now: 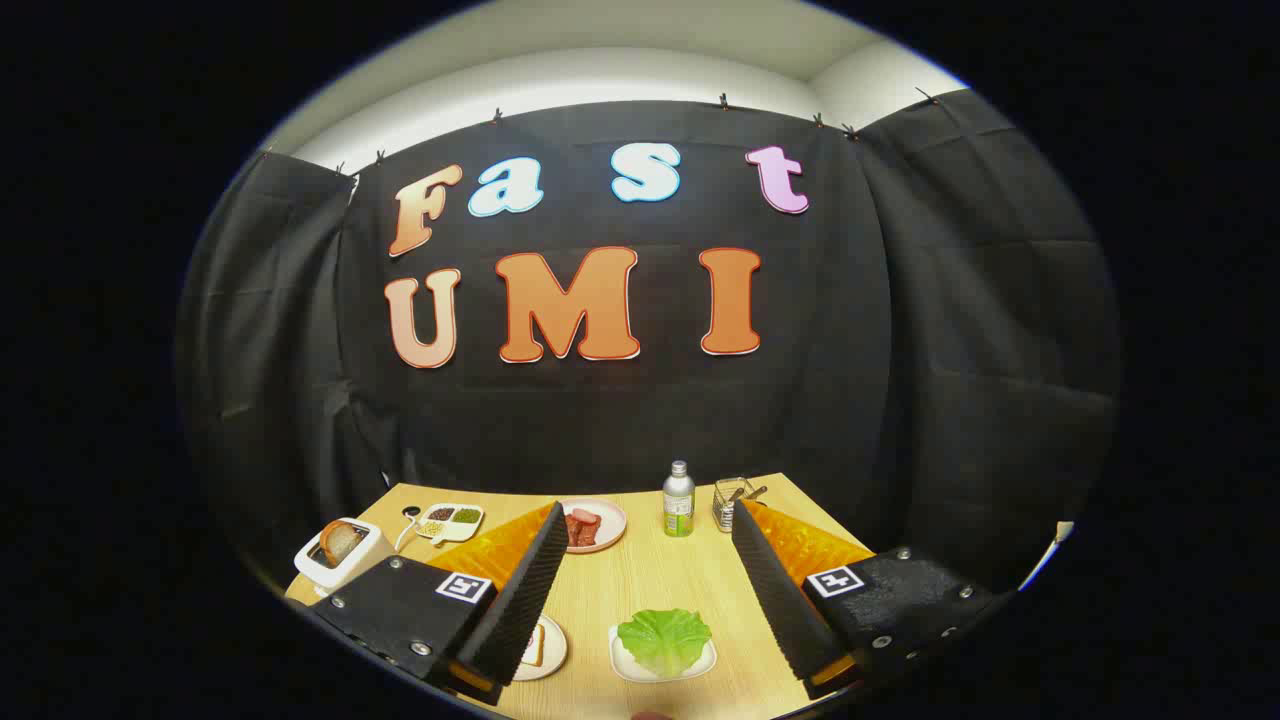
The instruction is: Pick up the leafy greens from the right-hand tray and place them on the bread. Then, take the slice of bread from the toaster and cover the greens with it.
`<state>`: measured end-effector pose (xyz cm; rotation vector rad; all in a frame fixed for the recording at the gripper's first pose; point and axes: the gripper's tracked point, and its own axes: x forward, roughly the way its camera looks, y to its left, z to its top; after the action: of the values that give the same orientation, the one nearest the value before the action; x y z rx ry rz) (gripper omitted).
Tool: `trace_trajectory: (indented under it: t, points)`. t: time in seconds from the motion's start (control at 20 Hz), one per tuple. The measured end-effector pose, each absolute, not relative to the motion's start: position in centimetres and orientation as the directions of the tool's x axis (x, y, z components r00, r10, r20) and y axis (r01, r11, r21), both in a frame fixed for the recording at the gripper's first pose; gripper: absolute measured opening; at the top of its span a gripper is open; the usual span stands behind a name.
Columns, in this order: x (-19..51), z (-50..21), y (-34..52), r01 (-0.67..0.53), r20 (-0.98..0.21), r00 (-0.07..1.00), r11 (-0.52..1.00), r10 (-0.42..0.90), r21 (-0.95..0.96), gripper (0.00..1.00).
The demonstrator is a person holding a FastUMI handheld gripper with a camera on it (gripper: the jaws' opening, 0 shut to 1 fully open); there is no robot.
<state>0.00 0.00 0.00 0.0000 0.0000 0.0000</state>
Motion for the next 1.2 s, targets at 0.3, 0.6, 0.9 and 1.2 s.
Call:
trace_trajectory:
  t: [0.3,0.6,0.9,1.2]
  points:
    - [0.4,-1.4,0.8,-0.020,-0.038,0.999,1.000,0.021,0.009,0.99]
    - [0.6,-2.1,0.8,-0.028,-0.067,0.997,1.000,0.027,-0.013,0.99]
    - [1.1,-3.9,0.6,-0.029,-0.131,0.991,0.999,0.026,-0.017,0.99]
    - [1.9,-7.1,0.6,-0.028,-0.269,0.963,0.998,0.011,-0.060,0.99]
